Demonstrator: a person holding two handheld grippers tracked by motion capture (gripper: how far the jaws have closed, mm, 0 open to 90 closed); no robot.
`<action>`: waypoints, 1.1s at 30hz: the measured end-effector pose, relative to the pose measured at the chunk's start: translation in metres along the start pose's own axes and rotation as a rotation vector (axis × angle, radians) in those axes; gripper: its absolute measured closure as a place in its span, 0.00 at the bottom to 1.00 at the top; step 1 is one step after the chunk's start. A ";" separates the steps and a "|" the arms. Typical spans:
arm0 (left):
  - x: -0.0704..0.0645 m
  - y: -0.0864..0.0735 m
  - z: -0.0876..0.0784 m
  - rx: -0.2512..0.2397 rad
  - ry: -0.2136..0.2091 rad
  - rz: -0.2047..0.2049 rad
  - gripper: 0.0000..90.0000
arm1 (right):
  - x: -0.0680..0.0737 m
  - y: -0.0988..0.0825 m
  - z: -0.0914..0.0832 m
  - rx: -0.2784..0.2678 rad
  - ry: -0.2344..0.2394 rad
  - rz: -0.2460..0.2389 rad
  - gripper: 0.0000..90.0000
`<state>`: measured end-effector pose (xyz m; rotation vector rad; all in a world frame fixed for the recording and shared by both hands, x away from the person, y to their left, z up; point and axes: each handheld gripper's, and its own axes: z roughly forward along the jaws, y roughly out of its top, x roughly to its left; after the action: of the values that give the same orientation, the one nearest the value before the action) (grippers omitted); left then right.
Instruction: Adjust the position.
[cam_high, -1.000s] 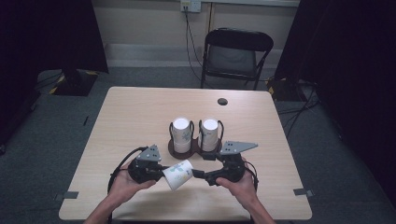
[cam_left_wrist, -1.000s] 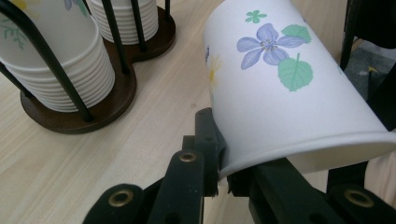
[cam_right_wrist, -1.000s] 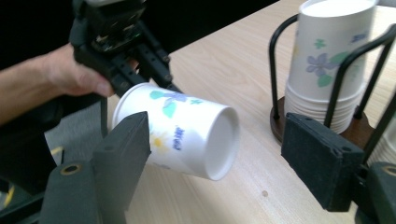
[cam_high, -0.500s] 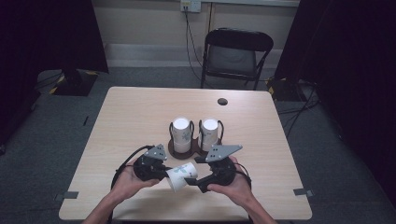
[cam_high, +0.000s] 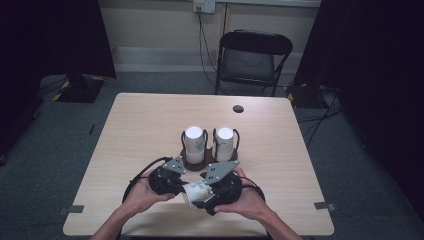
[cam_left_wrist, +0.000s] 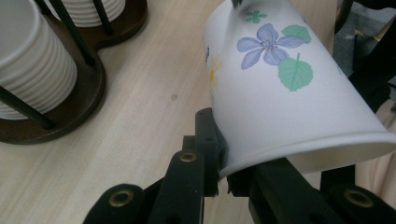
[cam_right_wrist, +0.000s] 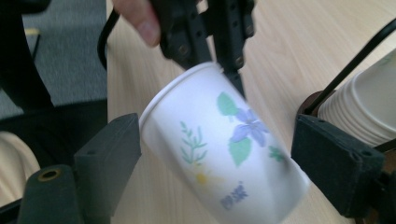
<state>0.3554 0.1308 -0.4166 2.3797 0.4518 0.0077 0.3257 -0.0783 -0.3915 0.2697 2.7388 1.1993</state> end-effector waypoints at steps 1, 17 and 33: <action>0.000 0.002 0.000 0.005 -0.001 0.006 0.95 | 0.001 0.000 0.001 0.012 -0.006 -0.013 0.16; 0.001 0.009 0.005 0.014 -0.027 -0.014 0.96 | 0.007 0.003 0.018 0.137 -0.015 -0.138 0.10; 0.005 0.010 0.008 0.011 -0.058 -0.074 0.96 | 0.011 -0.002 0.030 0.212 -0.062 -0.222 0.14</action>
<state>0.3642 0.1203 -0.4167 2.3658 0.5134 -0.0971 0.3209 -0.0560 -0.4141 0.0225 2.7544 0.8338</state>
